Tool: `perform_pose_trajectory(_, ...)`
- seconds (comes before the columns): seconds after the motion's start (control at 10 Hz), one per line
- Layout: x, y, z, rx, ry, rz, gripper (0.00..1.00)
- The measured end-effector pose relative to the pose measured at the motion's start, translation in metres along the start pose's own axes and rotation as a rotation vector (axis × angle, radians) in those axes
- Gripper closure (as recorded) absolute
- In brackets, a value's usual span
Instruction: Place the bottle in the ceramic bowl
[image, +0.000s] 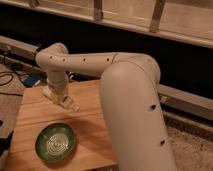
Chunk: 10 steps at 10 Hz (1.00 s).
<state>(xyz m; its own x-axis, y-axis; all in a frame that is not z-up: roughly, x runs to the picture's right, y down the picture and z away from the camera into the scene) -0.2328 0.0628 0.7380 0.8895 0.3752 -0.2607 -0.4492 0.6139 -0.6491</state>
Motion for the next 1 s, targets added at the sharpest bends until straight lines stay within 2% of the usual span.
perform_pose_trajectory(0.3,0.034,0.036,0.000,-0.035,0.068,0.036,1.00)
perform_pose_trajectory(0.8,0.066,0.112,0.005,-0.124,0.086,0.133,1.00)
perform_pose_trajectory(1.0,0.072,0.127,0.010,-0.163,0.089,0.165,1.00)
